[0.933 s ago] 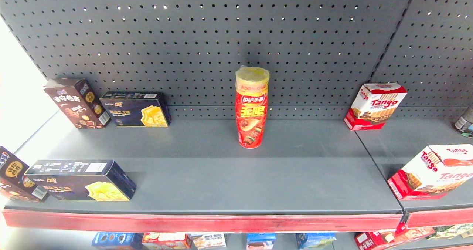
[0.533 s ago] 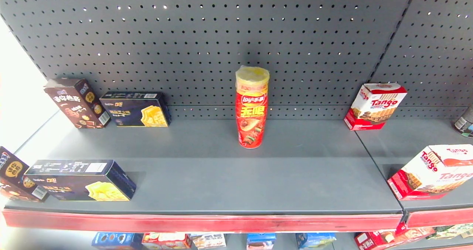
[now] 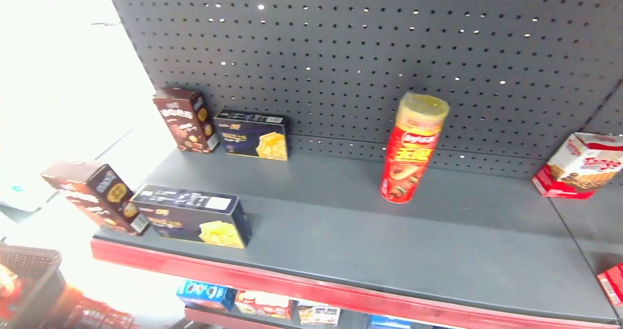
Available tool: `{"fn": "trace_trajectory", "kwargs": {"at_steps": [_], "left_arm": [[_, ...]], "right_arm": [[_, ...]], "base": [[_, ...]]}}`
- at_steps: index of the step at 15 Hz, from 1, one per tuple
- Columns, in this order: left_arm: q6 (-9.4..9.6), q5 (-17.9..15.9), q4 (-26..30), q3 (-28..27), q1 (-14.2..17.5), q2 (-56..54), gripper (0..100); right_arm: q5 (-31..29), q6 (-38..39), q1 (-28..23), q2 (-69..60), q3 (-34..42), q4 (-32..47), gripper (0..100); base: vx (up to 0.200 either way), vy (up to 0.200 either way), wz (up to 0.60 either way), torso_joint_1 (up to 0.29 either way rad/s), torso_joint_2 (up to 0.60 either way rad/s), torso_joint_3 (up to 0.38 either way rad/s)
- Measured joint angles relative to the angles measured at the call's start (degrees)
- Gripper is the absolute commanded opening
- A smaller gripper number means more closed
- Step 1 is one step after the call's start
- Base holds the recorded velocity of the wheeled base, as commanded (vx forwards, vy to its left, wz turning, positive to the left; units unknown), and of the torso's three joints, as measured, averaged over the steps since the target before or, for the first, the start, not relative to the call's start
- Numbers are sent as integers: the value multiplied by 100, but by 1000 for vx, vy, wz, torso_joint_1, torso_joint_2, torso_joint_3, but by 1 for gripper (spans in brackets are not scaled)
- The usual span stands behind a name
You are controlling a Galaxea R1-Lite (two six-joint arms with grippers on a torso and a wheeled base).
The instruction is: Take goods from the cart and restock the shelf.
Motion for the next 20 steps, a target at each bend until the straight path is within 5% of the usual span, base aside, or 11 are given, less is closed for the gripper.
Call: {"fn": "trace_trajectory", "kwargs": {"at_steps": [5,17,20], "left_arm": [[-2,0,0,0,1,0,100],[24,-46,2,0,-5,0,100],[41,339,22,-135,11,0,100]], "right_arm": [[-2,18,0,0,0,6,100],[-9,27,0,0,0,9,100],[-9,27,0,0,0,9,100]], "base": [[0,0,600,4,-1,2],[0,0,0,0,0,0],[0,0,0,0,0,0]]}}
